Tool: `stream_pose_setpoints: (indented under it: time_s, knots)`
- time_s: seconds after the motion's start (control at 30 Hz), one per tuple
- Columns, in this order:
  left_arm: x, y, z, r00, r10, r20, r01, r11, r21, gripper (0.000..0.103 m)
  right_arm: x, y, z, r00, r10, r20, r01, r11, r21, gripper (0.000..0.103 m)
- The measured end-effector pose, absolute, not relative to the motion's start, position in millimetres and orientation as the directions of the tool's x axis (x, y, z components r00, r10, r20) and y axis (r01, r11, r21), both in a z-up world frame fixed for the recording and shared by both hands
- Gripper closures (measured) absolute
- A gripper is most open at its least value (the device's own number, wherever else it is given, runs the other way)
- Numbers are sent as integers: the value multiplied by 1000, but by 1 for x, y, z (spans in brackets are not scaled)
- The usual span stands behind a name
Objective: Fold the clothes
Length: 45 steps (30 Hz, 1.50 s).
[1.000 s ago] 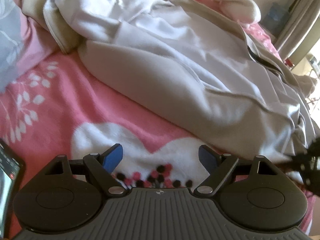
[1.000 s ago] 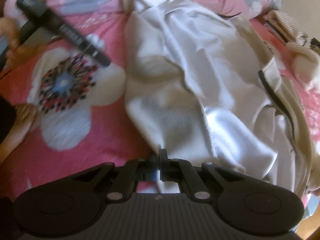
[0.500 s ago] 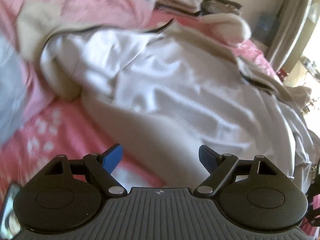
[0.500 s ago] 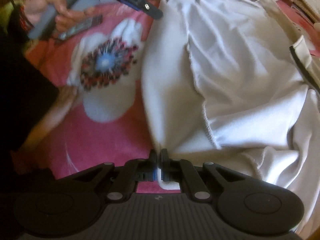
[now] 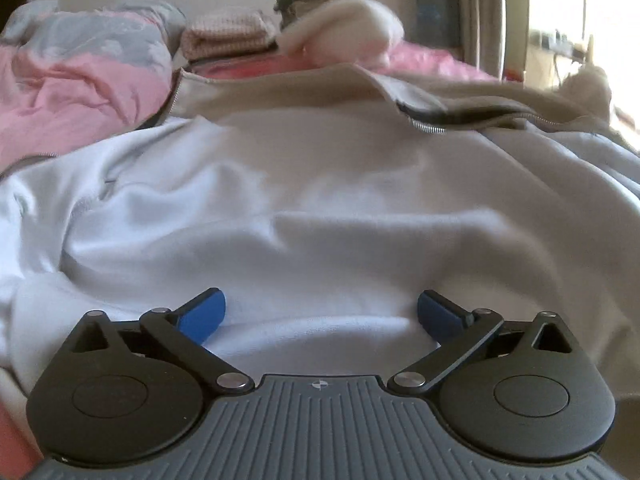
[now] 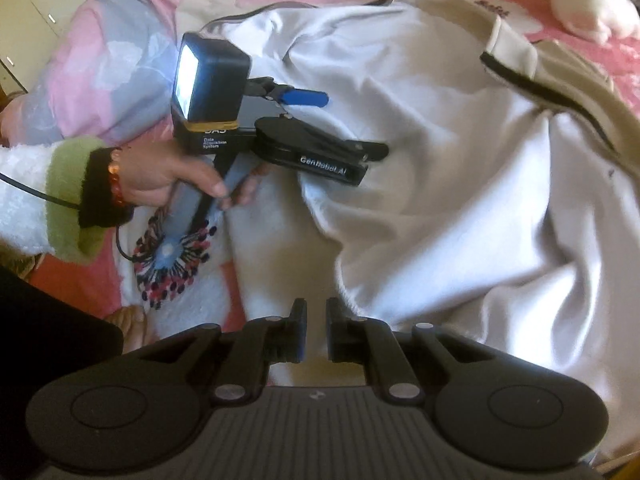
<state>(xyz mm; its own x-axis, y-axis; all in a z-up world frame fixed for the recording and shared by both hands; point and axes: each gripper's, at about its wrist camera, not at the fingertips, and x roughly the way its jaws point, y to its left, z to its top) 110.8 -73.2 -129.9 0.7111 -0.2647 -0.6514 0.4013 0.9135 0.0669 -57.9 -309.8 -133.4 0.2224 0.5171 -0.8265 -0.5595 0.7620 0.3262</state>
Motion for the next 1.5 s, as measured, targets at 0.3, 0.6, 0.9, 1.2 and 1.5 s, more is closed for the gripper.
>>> stream_pose_setpoints:
  time_s: [0.3,0.6,0.9,1.2,1.5]
  knots:
    - [104,-65,-136,746,-299,-595,387,922,22,0,-60,-306,-143,211,514,-831,-555,763,331,93]
    - [104,-65,-135,745,-299,-597,387,922,22,0,-67,-297,-143,210,513,-832,-559,761,329,87]
    - [104,-64,-135,745,-300,-597,388,921,22,0,-72,-290,-145,189,486,-853,-570,762,308,87]
    - [104,-64,-135,744,-300,-597,389,921,23,0,-65,-294,-147,190,498,-846,-544,771,332,87]
    - [104,-65,-135,745,-300,-596,389,921,23,0,-65,-298,-148,196,498,-845,-530,779,336,85]
